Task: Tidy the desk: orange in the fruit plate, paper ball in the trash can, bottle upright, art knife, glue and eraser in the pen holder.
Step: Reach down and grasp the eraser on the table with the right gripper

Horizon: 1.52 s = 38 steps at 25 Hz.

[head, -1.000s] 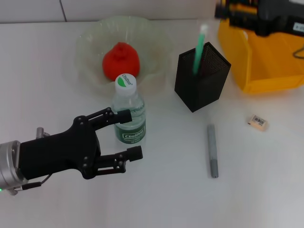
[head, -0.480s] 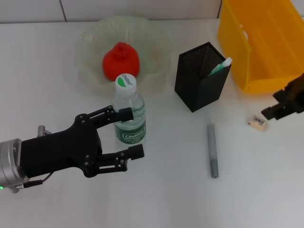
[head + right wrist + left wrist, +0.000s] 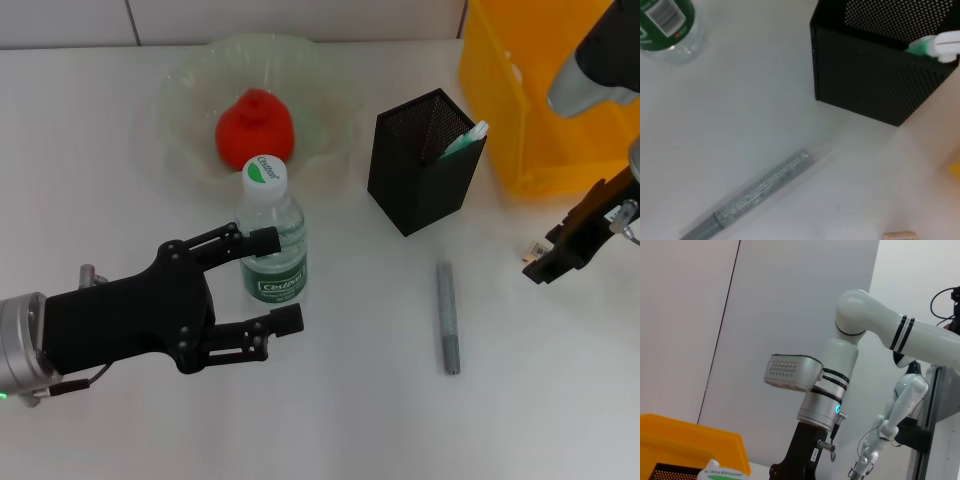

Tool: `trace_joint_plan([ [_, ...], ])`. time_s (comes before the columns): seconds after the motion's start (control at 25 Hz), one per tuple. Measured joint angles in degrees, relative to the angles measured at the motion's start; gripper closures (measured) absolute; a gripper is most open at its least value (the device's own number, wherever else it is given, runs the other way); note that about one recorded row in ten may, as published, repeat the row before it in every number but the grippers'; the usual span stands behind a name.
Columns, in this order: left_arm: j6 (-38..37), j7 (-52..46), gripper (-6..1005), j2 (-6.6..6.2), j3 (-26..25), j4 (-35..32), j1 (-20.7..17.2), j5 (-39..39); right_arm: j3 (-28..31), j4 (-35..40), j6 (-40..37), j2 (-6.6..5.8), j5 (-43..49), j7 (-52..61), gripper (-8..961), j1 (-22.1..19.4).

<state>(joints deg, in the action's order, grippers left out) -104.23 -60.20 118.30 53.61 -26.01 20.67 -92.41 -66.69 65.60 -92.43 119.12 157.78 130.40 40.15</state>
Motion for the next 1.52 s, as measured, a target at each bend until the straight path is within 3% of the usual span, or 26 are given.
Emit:
trace_joint_plan([
  [0.6, 0.27, 0.00, 139, 0.09, 0.09, 0.00, 0.07, 0.04, -1.08, -10.51, 8.64, 0.02, 2.22, 0.04, 360, 4.03],
  [1.08, 0.61, 0.00, 140, 0.09, 0.08, 0.00, 0.40, 0.04, -1.07, -11.01, 9.75, -0.03, 3.57, 0.03, 423, 4.24],
  [1.32, 0.62, -0.03, 139, 0.09, 0.08, 0.00, 0.44, 0.04, -1.04, -11.43, 9.93, -0.01, 3.59, 0.00, 648, 4.22],
  [1.52, 0.62, -0.05, 139, 0.09, 0.09, 0.00, 0.42, 0.04, -1.04, -11.53, 9.94, 0.01, 3.59, -0.04, 725, 3.94],
])
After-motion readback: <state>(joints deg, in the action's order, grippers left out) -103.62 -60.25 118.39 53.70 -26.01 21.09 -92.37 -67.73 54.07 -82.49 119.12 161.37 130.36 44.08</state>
